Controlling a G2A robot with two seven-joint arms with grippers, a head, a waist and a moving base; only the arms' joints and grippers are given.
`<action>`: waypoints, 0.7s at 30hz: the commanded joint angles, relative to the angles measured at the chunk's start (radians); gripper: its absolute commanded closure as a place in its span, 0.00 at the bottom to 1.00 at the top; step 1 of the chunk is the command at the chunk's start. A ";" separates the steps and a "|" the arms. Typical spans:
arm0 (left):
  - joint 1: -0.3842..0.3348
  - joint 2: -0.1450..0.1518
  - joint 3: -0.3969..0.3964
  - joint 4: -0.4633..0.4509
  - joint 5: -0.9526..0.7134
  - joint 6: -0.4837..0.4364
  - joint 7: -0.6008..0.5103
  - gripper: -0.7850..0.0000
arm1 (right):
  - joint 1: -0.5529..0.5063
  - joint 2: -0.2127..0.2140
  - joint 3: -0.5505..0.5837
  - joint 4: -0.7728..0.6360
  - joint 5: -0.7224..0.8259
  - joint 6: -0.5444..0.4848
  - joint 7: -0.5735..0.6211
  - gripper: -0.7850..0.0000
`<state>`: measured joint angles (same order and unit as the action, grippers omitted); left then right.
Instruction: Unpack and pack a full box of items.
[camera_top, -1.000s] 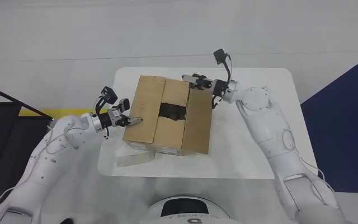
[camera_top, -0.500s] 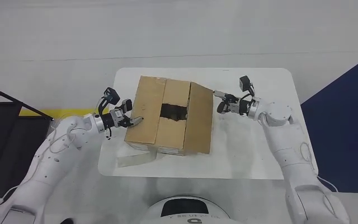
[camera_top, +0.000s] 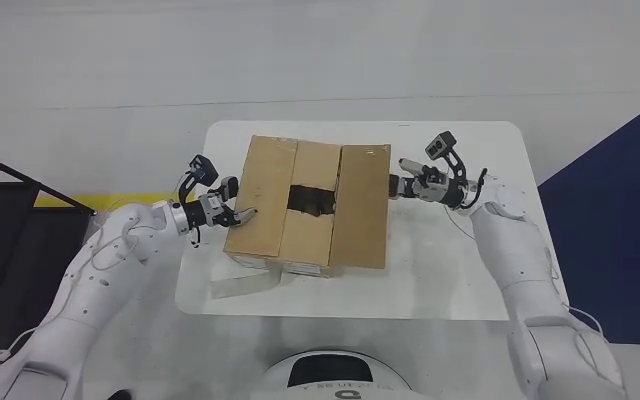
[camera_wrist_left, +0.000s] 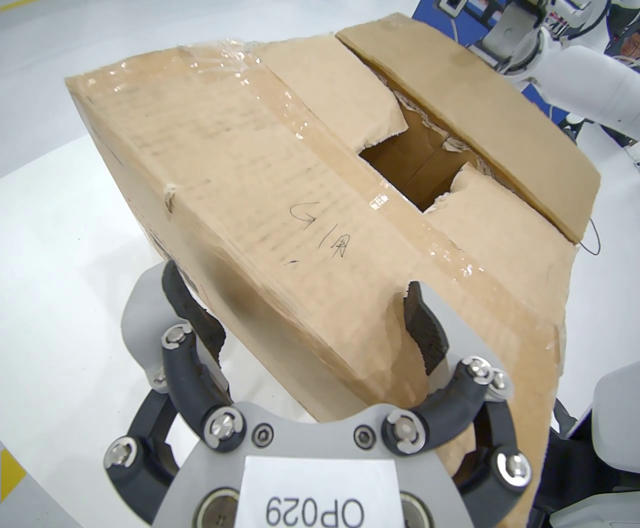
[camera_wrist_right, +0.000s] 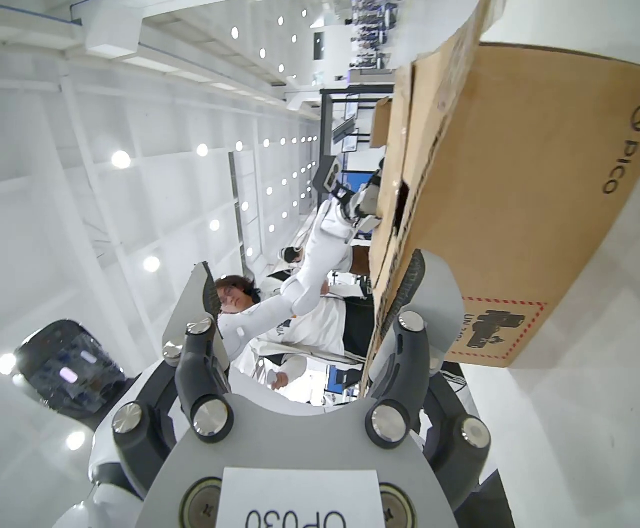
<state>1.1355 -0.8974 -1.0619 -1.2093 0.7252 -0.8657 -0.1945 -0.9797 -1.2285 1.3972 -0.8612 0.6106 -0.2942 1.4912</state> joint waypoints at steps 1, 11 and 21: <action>-0.001 -0.001 0.000 0.003 0.000 -0.004 0.000 0.00 | -0.002 0.000 -0.009 -0.029 0.001 -0.004 0.012 0.00; -0.003 -0.009 -0.003 0.027 0.019 -0.031 0.034 0.00 | 0.030 -0.027 -0.161 -0.268 -0.060 0.056 -0.093 0.00; 0.056 0.004 -0.077 0.082 0.041 -0.076 0.150 0.00 | 0.147 -0.068 -0.356 -0.263 -0.224 0.129 -0.258 0.00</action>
<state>1.1823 -0.8959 -1.1273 -1.1360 0.7653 -0.9347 -0.0607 -0.8457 -1.2927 1.0587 -1.1325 0.4069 -0.1723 1.2528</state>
